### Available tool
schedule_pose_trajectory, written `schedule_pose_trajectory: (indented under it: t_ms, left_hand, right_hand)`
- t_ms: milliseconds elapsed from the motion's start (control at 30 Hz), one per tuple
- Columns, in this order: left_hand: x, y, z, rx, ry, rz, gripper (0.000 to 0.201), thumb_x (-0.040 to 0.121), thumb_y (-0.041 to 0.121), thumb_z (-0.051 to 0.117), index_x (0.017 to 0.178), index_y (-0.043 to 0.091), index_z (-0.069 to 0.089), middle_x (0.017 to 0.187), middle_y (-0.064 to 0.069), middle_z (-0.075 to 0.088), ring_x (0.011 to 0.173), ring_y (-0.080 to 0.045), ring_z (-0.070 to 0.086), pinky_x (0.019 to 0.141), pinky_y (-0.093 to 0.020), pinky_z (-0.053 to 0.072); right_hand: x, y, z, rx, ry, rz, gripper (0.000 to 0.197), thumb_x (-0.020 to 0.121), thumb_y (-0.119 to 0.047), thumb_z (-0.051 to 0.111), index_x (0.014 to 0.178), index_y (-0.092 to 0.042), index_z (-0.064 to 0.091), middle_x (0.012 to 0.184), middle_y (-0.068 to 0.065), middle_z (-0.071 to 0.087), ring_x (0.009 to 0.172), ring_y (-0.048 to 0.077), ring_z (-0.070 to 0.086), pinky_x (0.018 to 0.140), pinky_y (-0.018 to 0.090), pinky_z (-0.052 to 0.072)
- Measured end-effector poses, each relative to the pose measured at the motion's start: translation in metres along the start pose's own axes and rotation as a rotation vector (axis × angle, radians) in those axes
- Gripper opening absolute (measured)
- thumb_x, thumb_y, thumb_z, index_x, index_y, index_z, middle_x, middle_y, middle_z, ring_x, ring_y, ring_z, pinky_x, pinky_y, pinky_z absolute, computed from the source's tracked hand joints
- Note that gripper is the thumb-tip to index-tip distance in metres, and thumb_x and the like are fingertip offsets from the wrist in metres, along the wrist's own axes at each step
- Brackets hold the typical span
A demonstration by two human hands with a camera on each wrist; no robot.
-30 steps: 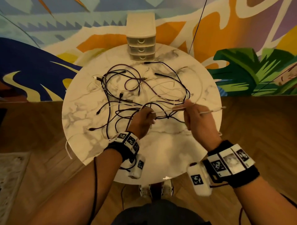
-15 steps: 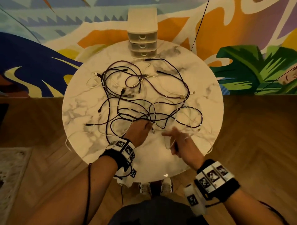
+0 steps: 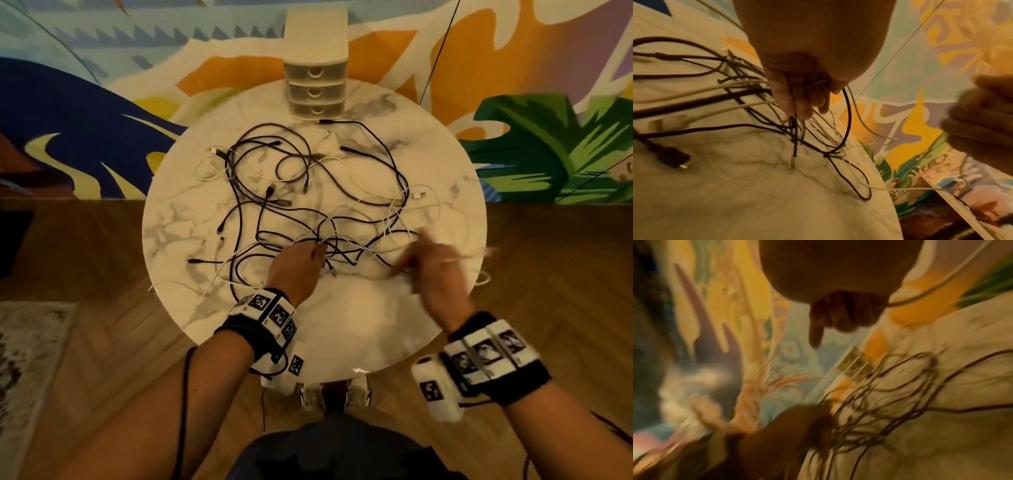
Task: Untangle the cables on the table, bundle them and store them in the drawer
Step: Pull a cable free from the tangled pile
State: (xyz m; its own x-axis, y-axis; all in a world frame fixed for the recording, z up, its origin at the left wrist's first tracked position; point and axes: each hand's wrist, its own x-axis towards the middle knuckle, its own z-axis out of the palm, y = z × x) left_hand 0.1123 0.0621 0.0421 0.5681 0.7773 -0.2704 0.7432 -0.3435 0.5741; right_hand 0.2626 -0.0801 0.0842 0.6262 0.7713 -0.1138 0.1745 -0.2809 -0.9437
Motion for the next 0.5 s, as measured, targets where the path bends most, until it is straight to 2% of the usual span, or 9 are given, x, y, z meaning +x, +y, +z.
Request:
schedule_pose_trajectory:
  t_ms: [67,133,167,233,300,367,433,500]
  left_hand:
    - [-0.008,0.007,0.002,0.071,0.029,0.120,0.037,0.099,0.039,0.033,0.087,0.018,0.062,0.083,-0.003,0.067,0.077,-0.024,0.060,0.067,-0.035,0.046]
    - [-0.019,0.013,0.006,0.113,0.020,0.217,0.031,0.099,0.033,0.034,0.091,0.019,0.061,0.085,0.000,0.066,0.076,-0.021,0.060,0.062,-0.032,0.043]
    - [-0.024,0.014,0.009,0.127,0.018,0.250,0.027,0.099,0.030,0.035,0.095,0.020,0.060,0.085,0.002,0.064,0.074,-0.019,0.059,0.060,-0.030,0.040]
    - [-0.032,0.011,0.015,0.126,0.032,0.307,0.022,0.098,0.028,0.035,0.102,0.024,0.056,0.087,0.005,0.062,0.073,-0.016,0.057,0.058,-0.030,0.040]
    - [-0.037,0.001,0.018,0.079,0.024,0.303,0.022,0.098,0.029,0.036,0.105,0.026,0.056,0.090,0.004,0.062,0.075,-0.016,0.057,0.062,-0.032,0.045]
    - [-0.035,-0.013,0.016,0.046,-0.006,0.255,0.021,0.098,0.028,0.039,0.101,0.021,0.059,0.089,0.003,0.059,0.078,-0.019,0.057,0.064,-0.032,0.043]
    - [-0.030,-0.018,0.008,0.057,0.029,0.242,0.019,0.098,0.025,0.042,0.093,0.015,0.057,0.089,0.001,0.053,0.075,-0.023,0.055,0.062,-0.033,0.041]
    - [-0.025,-0.013,-0.003,0.042,0.120,0.294,0.020,0.098,0.025,0.042,0.089,0.012,0.055,0.089,0.002,0.046,0.069,-0.022,0.051,0.058,-0.034,0.039]
  right_hand:
    - [-0.001,-0.001,0.037,-0.105,-0.330,0.087,0.058,0.100,-0.049,0.025,0.062,-0.025,0.063,0.044,0.007,0.053,0.034,0.006,0.044,0.049,0.025,0.040]
    - [0.004,0.006,0.065,-0.176,-0.426,0.155,0.065,0.099,-0.054,0.022,0.057,-0.020,0.058,0.043,0.006,0.054,0.034,0.009,0.047,0.054,0.027,0.042]
    - [0.009,0.010,0.073,-0.144,-0.395,0.196,0.069,0.098,-0.055,0.023,0.051,-0.015,0.055,0.042,0.006,0.052,0.034,0.011,0.046,0.055,0.028,0.041]
    - [0.019,0.013,0.081,-0.059,-0.299,0.279,0.067,0.099,-0.050,0.029,0.045,-0.014,0.046,0.039,0.003,0.046,0.035,0.013,0.042,0.055,0.031,0.036]
    - [0.022,0.007,0.081,-0.117,-0.317,0.262,0.062,0.100,-0.043,0.031,0.047,-0.015,0.044,0.042,0.002,0.046,0.040,0.015,0.044,0.058,0.033,0.038]
    - [0.019,0.000,0.072,-0.186,-0.340,0.191,0.062,0.101,-0.040,0.031,0.045,-0.017,0.047,0.042,0.001,0.048,0.043,0.015,0.047,0.061,0.032,0.042]
    - [0.016,-0.004,0.059,-0.157,-0.324,0.116,0.065,0.101,-0.039,0.032,0.043,-0.017,0.051,0.039,0.000,0.048,0.042,0.011,0.048,0.059,0.030,0.044]
    - [0.014,-0.004,0.046,-0.008,-0.264,0.084,0.061,0.103,-0.034,0.031,0.058,-0.011,0.066,0.042,0.005,0.049,0.039,0.008,0.044,0.054,0.020,0.039]
